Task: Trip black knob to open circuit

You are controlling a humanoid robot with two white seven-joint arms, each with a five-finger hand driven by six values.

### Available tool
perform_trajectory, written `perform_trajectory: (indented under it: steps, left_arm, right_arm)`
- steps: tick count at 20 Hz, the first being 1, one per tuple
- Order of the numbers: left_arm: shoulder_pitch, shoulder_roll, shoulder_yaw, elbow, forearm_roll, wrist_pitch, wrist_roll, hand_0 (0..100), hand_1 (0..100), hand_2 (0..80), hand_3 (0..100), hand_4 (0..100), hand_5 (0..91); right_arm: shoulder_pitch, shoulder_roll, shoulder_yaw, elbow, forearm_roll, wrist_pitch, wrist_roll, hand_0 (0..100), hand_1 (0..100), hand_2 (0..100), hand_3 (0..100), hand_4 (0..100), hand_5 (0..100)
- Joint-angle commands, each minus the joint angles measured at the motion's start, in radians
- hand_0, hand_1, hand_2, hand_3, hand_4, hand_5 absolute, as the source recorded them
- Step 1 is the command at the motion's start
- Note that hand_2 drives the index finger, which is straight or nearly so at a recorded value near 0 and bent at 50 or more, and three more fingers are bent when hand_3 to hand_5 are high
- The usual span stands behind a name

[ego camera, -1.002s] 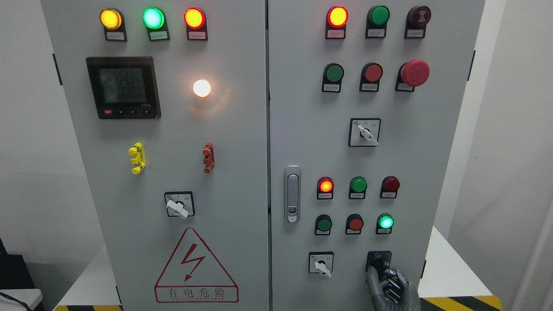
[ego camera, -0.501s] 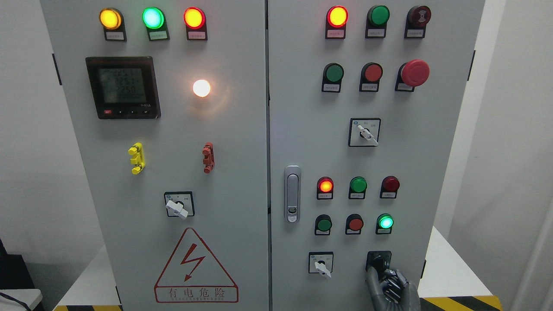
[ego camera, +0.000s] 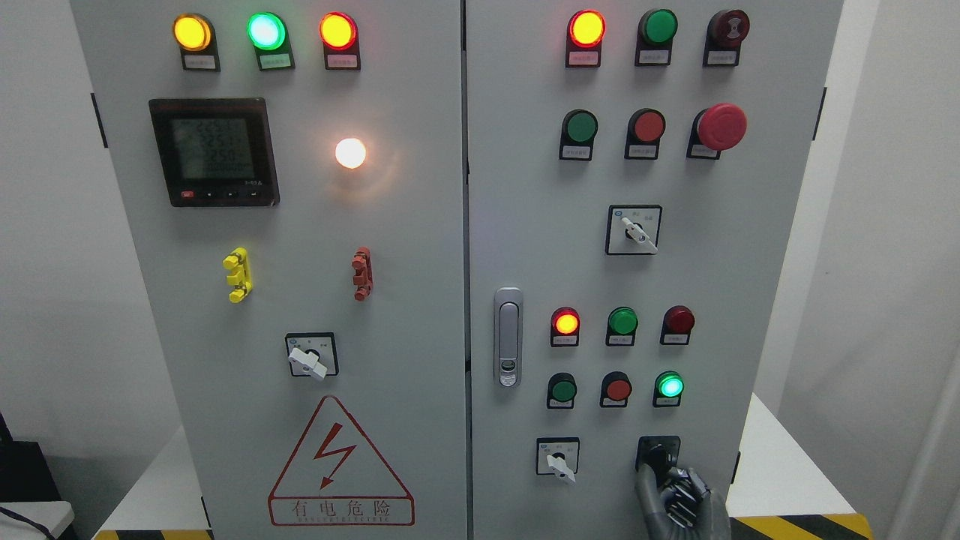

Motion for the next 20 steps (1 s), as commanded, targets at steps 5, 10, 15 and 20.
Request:
perform_trajectory:
  steps: [5, 10, 15, 20]
  left_arm:
    - [-0.008, 0.0, 0.0, 0.0, -0.034, 0.0, 0.001, 12, 39, 0.0, 0, 0, 0.0]
    - [-0.008, 0.0, 0.0, 0.0, -0.034, 0.0, 0.001, 12, 39, 0.0, 0, 0, 0.0]
    - [-0.008, 0.0, 0.0, 0.0, -0.034, 0.0, 0.001, 12, 39, 0.0, 0, 0, 0.0]
    - [-0.008, 0.0, 0.0, 0.0, -0.032, 0.0, 0.001, 12, 39, 0.0, 0, 0, 0.0]
  right_arm:
    - [0.0, -0.002, -0.01, 0.0, 0.053, 0.001, 0.013, 52, 73, 63, 93, 95, 96]
    - [-0.002, -0.002, -0.011, 0.001, 0.07, 0.001, 0.011, 52, 74, 63, 93, 95, 96]
    - [-0.002, -0.002, -0.013, 0.0, 0.075, 0.001, 0.011, 52, 74, 63, 93, 95, 96]
    - [0.0, -0.002, -0.017, 0.0, 0.076, 0.001, 0.011, 52, 75, 63, 93, 94, 96]
